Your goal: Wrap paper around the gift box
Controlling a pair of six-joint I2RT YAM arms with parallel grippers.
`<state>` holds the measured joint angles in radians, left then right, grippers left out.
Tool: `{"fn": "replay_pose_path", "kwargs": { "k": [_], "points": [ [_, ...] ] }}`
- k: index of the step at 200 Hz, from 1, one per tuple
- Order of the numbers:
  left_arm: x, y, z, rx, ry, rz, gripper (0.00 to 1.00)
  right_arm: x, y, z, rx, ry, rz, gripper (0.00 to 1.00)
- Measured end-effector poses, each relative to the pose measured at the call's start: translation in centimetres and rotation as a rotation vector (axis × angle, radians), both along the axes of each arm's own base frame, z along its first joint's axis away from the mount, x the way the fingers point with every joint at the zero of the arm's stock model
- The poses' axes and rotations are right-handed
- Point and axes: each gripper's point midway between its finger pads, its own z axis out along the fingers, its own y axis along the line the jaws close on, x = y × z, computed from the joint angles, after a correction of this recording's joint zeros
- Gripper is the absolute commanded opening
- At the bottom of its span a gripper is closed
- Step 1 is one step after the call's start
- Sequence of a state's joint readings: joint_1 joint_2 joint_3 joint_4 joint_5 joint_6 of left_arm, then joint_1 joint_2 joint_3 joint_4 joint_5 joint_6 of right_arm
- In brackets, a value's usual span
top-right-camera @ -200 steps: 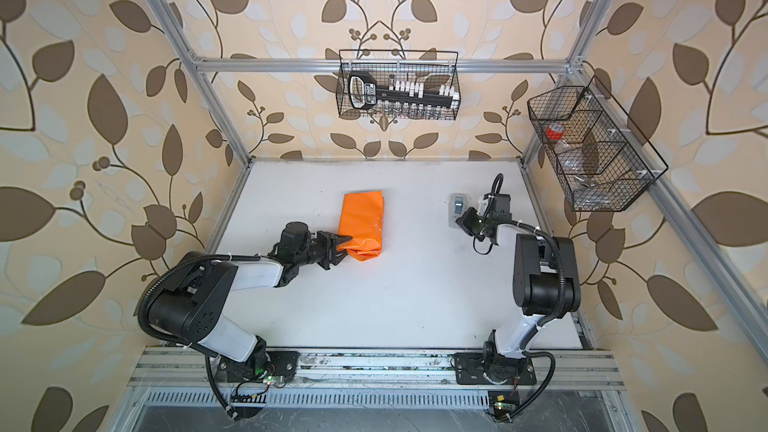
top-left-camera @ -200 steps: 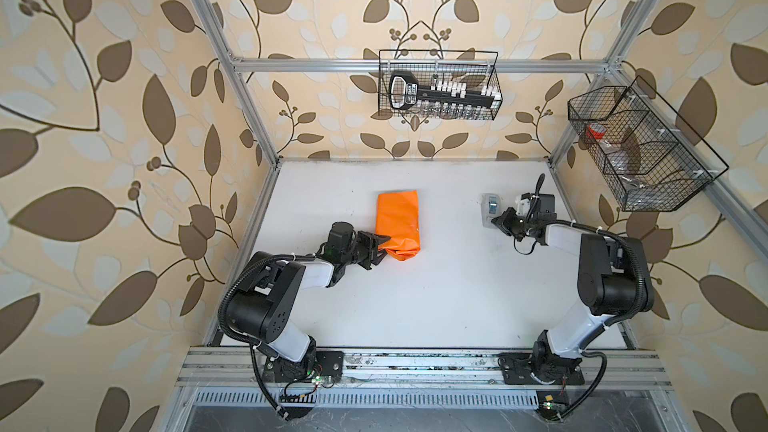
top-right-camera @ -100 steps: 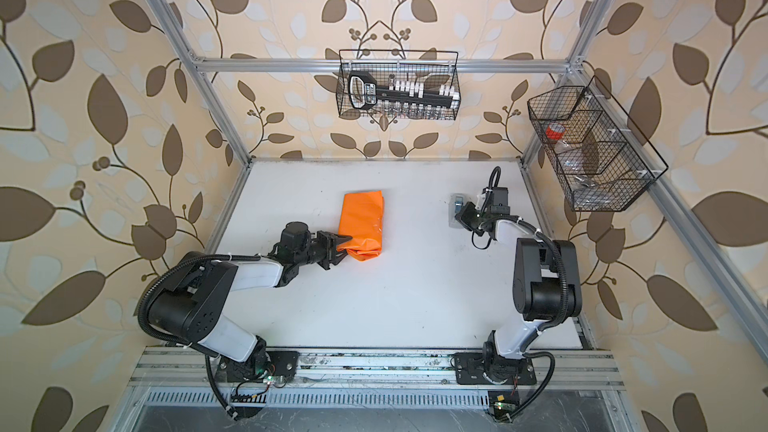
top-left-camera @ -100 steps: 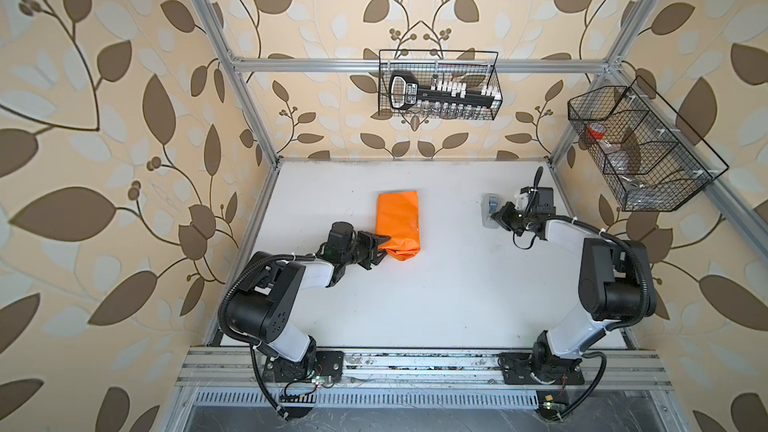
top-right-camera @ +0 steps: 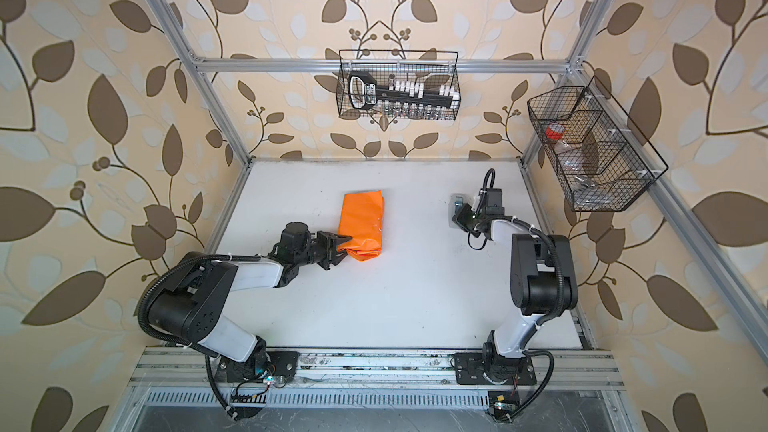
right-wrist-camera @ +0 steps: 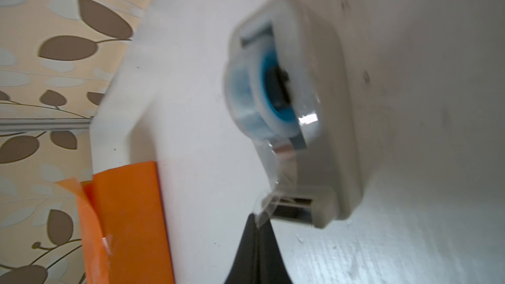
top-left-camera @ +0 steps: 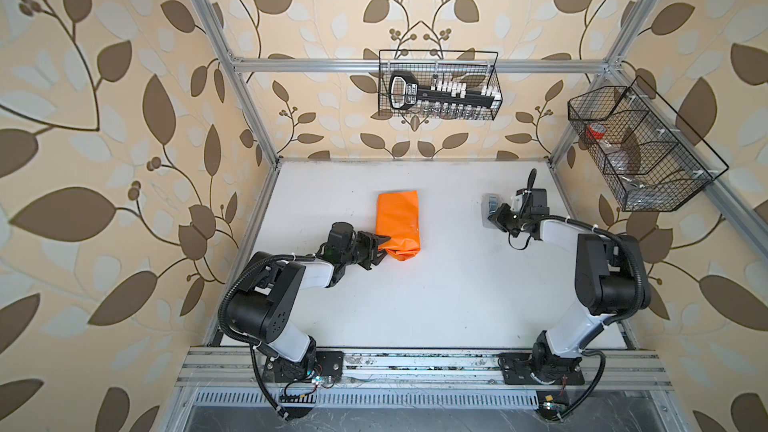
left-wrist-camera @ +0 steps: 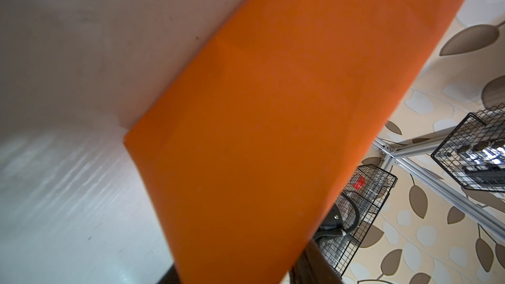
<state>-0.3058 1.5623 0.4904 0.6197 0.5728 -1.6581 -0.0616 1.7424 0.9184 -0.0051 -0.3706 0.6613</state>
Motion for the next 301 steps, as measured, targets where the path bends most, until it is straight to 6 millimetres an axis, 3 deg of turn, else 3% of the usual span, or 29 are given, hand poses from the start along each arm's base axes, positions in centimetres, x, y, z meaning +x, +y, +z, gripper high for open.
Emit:
{"fn": "replay_pose_path", "kwargs": {
  "k": [47, 88, 103, 123, 159, 174, 196, 223, 239, 259, 301],
  "points": [
    [0.0, 0.0, 0.0, -0.001, -0.002, 0.0, 0.43, -0.9, -1.6, -1.7, -0.056, 0.045, -0.108, 0.0],
    [0.0, 0.0, 0.1, -0.001, -0.001, -0.001, 0.43, -0.7, -1.8, -2.4, -0.065, 0.104, -0.094, 0.0],
    [0.0, 0.0, 0.1, -0.001, 0.0, -0.002, 0.43, -1.4, -2.9, -3.6, -0.082, 0.153, -0.119, 0.0],
    [0.0, -0.1, 0.1, -0.002, 0.001, -0.003, 0.43, -1.2, -4.6, -3.5, -0.122, 0.166, -0.157, 0.0],
    [0.0, -0.1, 0.1, -0.003, 0.0, -0.004, 0.43, -1.0, -4.9, -3.3, -0.146, 0.179, -0.166, 0.0],
    [0.0, -0.1, 0.1, -0.003, 0.0, -0.004, 0.43, -1.9, -4.8, -3.3, -0.164, 0.189, -0.167, 0.0],
    [0.1, -0.1, 0.1, -0.004, -0.001, -0.006, 0.43, -4.8, -3.8, -2.4, -0.17, 0.189, -0.148, 0.0],
    [0.1, -0.1, 0.1, -0.005, -0.001, -0.006, 0.43, -6.2, -0.5, 2.6, -0.159, 0.037, -0.051, 0.0],
    [0.1, -0.1, 0.1, -0.005, -0.002, -0.006, 0.43, -6.4, 2.8, 6.6, -0.125, -0.096, 0.052, 0.0],
    [0.1, -0.1, 0.1, -0.005, -0.002, -0.006, 0.43, -7.5, 7.6, 9.9, -0.049, -0.21, 0.201, 0.0],
    [0.1, -0.1, 0.1, -0.004, -0.001, -0.005, 0.43, -13.1, 17.8, 11.5, 0.096, -0.257, 0.517, 0.12]
  ]
}}
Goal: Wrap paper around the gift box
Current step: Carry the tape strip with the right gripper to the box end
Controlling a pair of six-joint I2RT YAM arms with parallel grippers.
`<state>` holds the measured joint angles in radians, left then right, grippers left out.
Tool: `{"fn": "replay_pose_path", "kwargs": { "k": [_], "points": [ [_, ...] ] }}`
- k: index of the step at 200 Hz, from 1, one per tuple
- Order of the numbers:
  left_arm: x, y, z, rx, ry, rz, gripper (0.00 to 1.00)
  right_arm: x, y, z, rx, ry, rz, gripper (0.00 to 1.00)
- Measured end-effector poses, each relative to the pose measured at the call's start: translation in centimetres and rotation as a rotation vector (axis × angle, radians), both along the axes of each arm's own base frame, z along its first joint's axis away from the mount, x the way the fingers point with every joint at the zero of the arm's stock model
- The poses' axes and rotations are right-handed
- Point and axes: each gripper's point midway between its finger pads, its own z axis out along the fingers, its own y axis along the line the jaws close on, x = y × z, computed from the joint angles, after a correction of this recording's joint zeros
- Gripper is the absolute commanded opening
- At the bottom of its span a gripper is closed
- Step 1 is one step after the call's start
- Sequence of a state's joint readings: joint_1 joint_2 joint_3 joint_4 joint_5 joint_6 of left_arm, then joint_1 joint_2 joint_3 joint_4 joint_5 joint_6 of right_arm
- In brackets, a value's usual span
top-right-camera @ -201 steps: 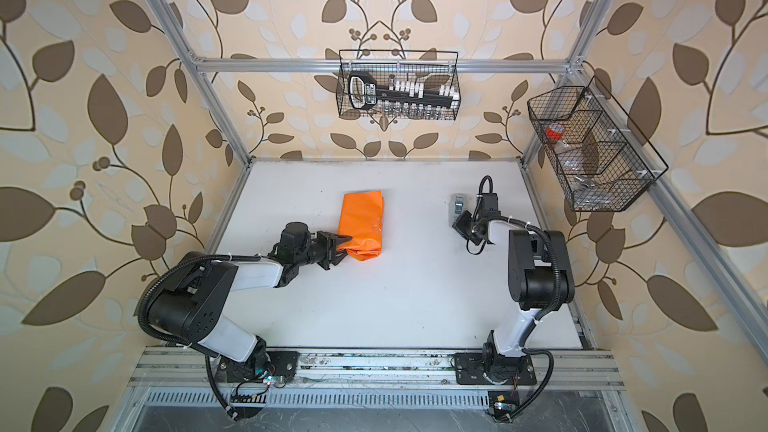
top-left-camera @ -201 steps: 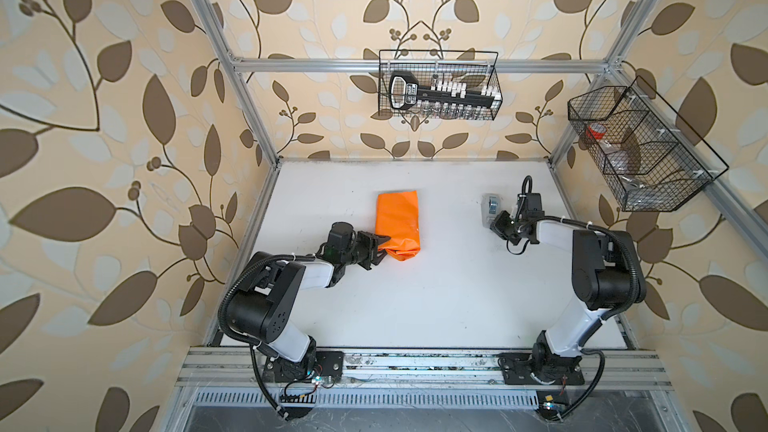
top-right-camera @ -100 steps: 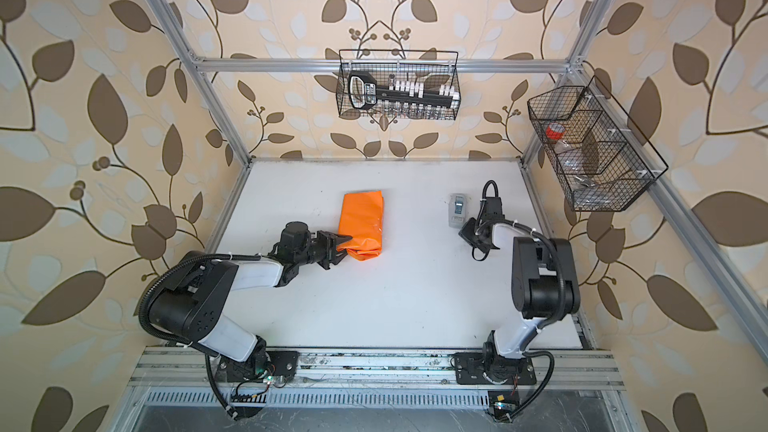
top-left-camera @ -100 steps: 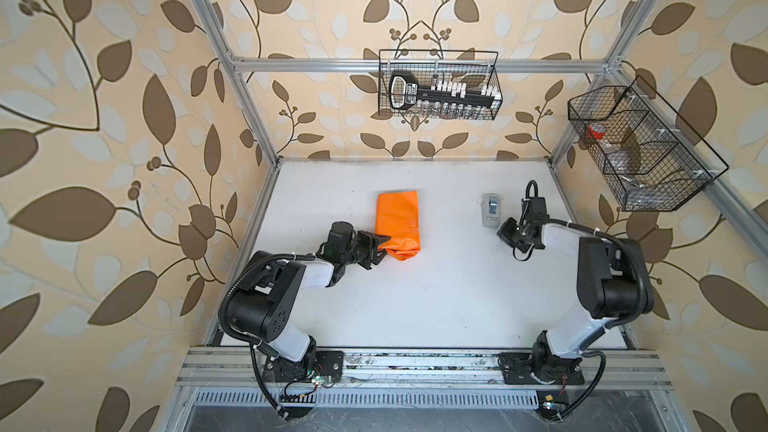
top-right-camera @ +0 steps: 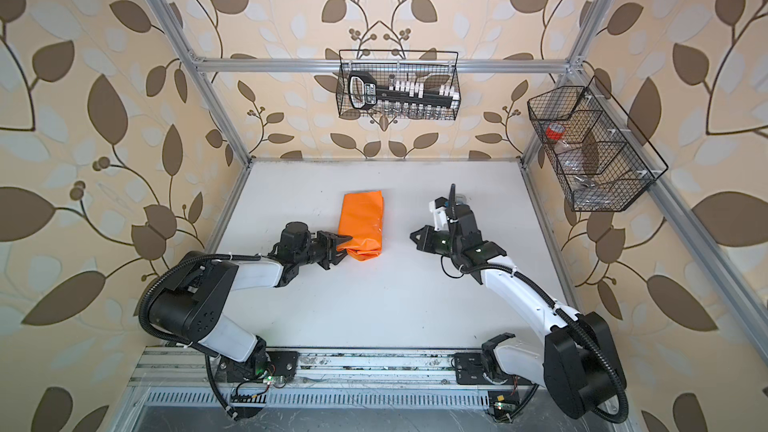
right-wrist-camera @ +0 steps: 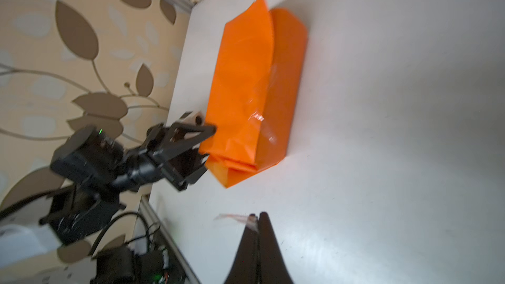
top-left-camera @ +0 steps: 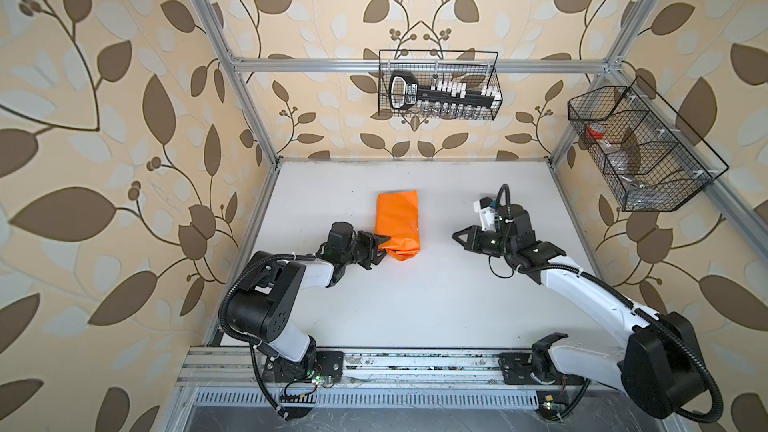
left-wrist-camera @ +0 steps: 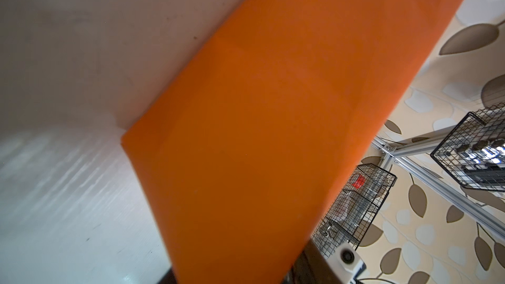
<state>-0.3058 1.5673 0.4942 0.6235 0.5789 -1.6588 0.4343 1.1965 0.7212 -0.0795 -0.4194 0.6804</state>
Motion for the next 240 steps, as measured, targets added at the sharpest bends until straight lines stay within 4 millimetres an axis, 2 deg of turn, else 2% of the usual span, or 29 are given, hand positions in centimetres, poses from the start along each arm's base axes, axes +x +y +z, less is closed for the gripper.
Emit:
{"fn": "replay_pose_path", "kwargs": {
  "k": [31, 48, 63, 83, 112, 170, 211, 240],
  "points": [
    [0.0, 0.0, 0.0, 0.003, 0.001, 0.001, 0.42, -2.7, 3.7, -0.3, 0.061, 0.028, 0.09, 0.19],
    [0.0, 0.0, 0.0, 0.004, 0.001, 0.001, 0.42, -3.1, 5.3, -0.4, 0.087, 0.041, 0.113, 0.23],
    [0.0, 0.0, 0.0, 0.004, 0.001, 0.0, 0.42, -3.5, 6.6, -1.0, 0.102, 0.07, 0.125, 0.34],
    [0.0, 0.1, 0.0, 0.004, 0.001, 0.001, 0.42, -3.9, 8.0, -2.0, 0.119, 0.123, 0.128, 0.41],
    [0.0, 0.0, 0.0, 0.004, 0.001, 0.001, 0.42, -3.4, 9.4, -2.6, 0.154, 0.176, 0.107, 0.51],
    [0.0, 0.0, 0.0, 0.004, 0.001, 0.001, 0.42, -1.9, 11.2, -1.7, 0.274, 0.232, 0.042, 0.67],
    [0.0, 0.0, 0.0, 0.004, 0.001, 0.001, 0.42, -1.1, 12.6, -2.5, 0.329, 0.297, 0.017, 0.71],
    [0.0, 0.0, 0.0, 0.004, 0.001, 0.001, 0.42, -0.6, 13.6, -1.6, 0.365, 0.309, 0.011, 0.71]
  ]
}}
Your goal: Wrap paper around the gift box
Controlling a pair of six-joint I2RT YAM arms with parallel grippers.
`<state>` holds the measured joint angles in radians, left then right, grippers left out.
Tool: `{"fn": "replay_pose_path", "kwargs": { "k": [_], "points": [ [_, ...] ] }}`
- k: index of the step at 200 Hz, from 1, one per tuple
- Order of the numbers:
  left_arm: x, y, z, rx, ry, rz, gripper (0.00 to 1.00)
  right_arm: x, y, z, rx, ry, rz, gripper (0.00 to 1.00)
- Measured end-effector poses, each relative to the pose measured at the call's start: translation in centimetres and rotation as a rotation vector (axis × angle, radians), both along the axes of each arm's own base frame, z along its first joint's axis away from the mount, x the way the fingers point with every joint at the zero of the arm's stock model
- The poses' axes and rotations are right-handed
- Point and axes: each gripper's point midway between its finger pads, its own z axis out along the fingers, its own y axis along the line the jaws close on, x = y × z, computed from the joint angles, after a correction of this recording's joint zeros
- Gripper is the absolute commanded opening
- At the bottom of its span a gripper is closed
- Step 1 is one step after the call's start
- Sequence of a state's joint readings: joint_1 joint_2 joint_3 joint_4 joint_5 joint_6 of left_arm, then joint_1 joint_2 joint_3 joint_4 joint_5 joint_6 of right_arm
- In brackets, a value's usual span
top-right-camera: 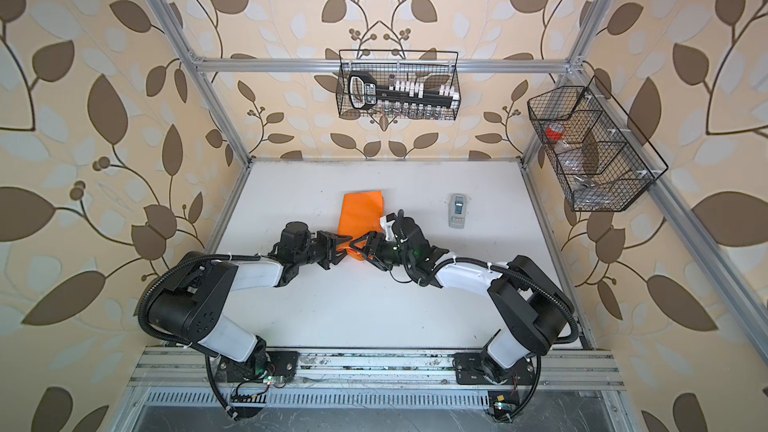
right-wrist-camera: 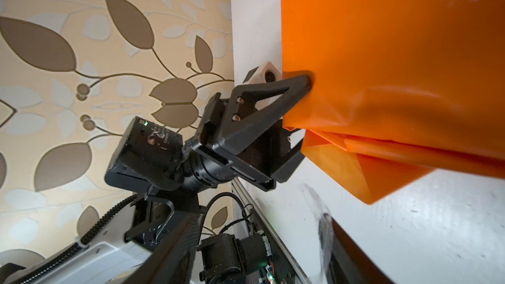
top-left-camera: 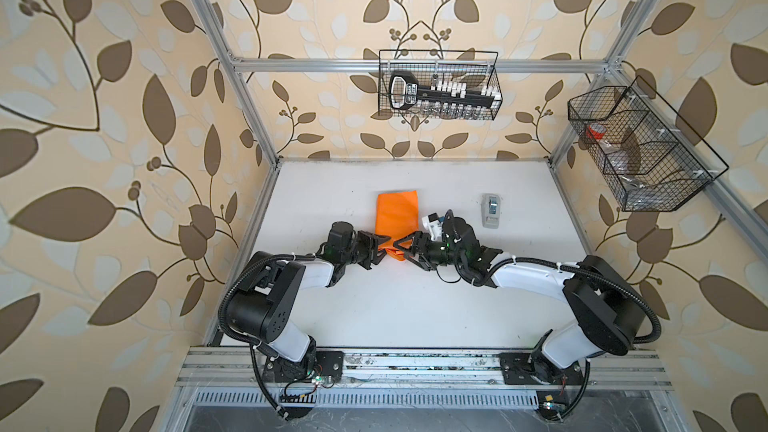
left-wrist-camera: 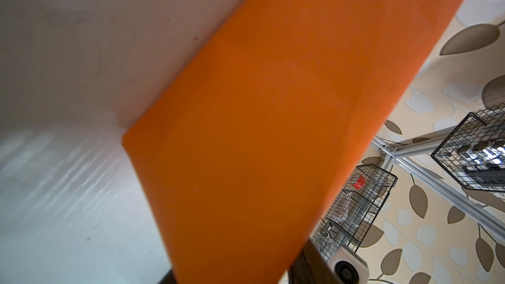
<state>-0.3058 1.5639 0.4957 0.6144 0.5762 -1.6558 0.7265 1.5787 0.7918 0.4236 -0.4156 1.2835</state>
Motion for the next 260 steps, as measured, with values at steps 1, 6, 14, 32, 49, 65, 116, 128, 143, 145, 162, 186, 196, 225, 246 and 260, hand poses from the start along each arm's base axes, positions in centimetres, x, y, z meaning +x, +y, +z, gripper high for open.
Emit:
{"fn": "replay_pose_path", "kwargs": {
  "k": [1, 6, 14, 32, 49, 65, 116, 128, 143, 145, 162, 186, 196, 225, 246, 260],
  "points": [
    [0.0, 0.0, 0.0, 0.0, 0.0, 0.0, 0.42, 0.0, 0.0, 0.0, 0.001, 0.0, 0.0, 0.71],
    [0.0, 0.0, 0.0, 0.0, 0.0, 0.0, 0.42, 0.2, 0.2, 0.3, 0.008, 0.001, -0.002, 0.71],
    [0.0, 0.0, 0.0, 0.0, 0.0, 0.0, 0.42, 0.4, 0.4, 0.7, 0.021, -0.001, -0.006, 0.71],
    [0.0, 0.0, 0.0, 0.0, 0.0, 0.0, 0.42, 0.8, 0.7, 1.3, 0.043, 0.009, -0.017, 0.7],
    [0.0, 0.0, 0.0, 0.0, 0.0, 0.0, 0.42, 1.1, 1.0, 1.2, 0.051, 0.032, -0.029, 0.68],
    [0.0, 0.0, 0.0, 0.0, 0.0, 0.0, 0.42, 1.3, 1.2, 1.0, 0.051, 0.055, -0.037, 0.67],
    [0.0, 0.0, 0.0, 0.0, 0.0, 0.0, 0.42, 2.1, 1.6, 1.8, 0.048, 0.075, -0.063, 0.67],
    [0.0, 0.0, 0.0, 0.0, 0.0, 0.0, 0.42, 2.4, 1.8, 1.8, 0.042, 0.084, -0.067, 0.66],
    [0.0, 0.0, 0.0, -0.001, -0.001, 0.0, 0.41, 2.7, 2.1, 1.6, 0.033, 0.095, -0.067, 0.65],
    [0.0, 0.0, 0.0, -0.001, -0.001, 0.0, 0.42, 2.8, 2.1, 1.5, 0.032, 0.096, -0.067, 0.66],
    [0.0, 0.0, 0.0, -0.001, -0.001, 0.001, 0.42, 2.9, 2.2, 0.9, 0.017, 0.111, -0.068, 0.66],
    [0.0, 0.0, 0.0, -0.002, -0.001, 0.0, 0.42, 2.7, 2.0, -0.3, -0.026, 0.154, -0.065, 0.66],
    [0.0, 0.0, 0.0, -0.002, -0.001, 0.0, 0.42, 2.8, 2.1, -0.4, -0.038, 0.164, -0.059, 0.67],
    [0.0, 0.0, 0.1, -0.003, -0.002, 0.001, 0.42, 3.0, 2.2, -0.3, -0.039, 0.168, -0.05, 0.67],
    [0.0, 0.0, 0.1, -0.003, -0.003, 0.001, 0.41, 2.9, 2.4, -0.6, -0.036, 0.18, -0.039, 0.67],
    [0.0, 0.0, 0.1, -0.004, -0.003, 0.001, 0.41, 2.9, 2.6, -1.2, -0.036, 0.194, -0.028, 0.67]
  ]
}}
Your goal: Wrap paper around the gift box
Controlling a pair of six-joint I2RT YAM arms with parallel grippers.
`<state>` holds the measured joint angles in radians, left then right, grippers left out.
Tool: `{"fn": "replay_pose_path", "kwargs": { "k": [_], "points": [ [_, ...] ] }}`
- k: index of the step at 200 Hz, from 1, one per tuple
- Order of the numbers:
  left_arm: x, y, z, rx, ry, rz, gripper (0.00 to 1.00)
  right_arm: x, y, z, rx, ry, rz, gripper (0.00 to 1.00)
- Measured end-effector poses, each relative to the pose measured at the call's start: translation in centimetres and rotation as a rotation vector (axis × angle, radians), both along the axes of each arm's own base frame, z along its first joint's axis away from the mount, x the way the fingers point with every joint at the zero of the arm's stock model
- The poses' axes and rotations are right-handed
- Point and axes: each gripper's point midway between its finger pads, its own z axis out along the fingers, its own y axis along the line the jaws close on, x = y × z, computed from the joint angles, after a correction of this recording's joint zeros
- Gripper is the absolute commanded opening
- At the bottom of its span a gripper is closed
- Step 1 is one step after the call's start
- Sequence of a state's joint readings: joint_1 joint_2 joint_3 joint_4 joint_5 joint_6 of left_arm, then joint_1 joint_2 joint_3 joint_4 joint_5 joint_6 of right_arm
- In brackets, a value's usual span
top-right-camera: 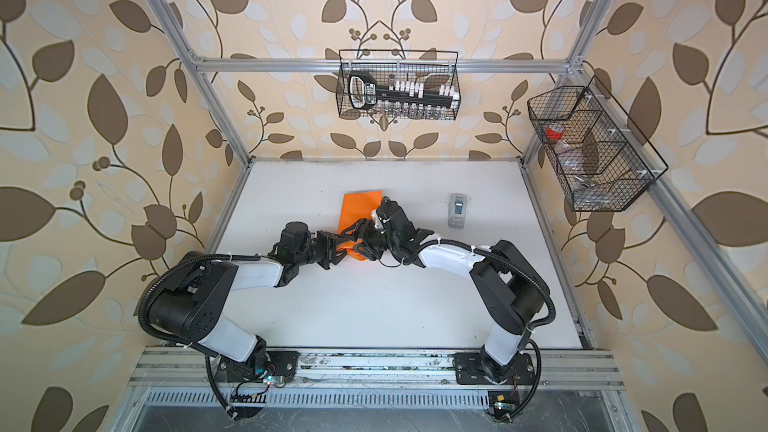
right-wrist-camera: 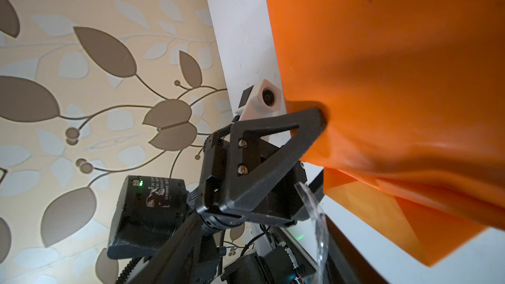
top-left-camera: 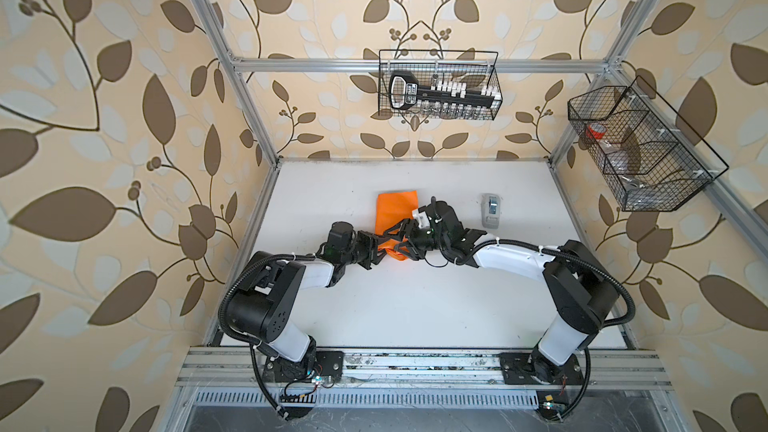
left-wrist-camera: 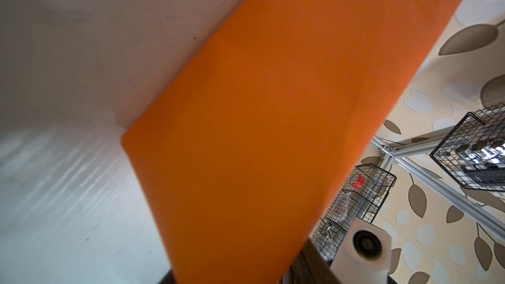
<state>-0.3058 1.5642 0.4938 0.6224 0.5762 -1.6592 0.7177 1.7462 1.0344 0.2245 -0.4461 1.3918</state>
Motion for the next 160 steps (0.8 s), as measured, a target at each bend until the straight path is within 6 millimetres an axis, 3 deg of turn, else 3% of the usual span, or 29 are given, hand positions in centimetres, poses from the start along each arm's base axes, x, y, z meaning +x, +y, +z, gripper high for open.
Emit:
{"fn": "replay_pose_path", "kwargs": {
  "k": [34, 160],
  "points": [
    [0.0, 0.0, 0.0, 0.0, -0.001, 0.0, 0.41, 0.0, 0.2, -2.0, -0.02, 0.043, 0.012, 0.68],
    [0.2, -0.1, -0.1, -0.011, -0.013, 0.001, 0.41, 1.8, 0.2, -3.9, 0.001, 0.094, -0.006, 0.68]
  ]
}}
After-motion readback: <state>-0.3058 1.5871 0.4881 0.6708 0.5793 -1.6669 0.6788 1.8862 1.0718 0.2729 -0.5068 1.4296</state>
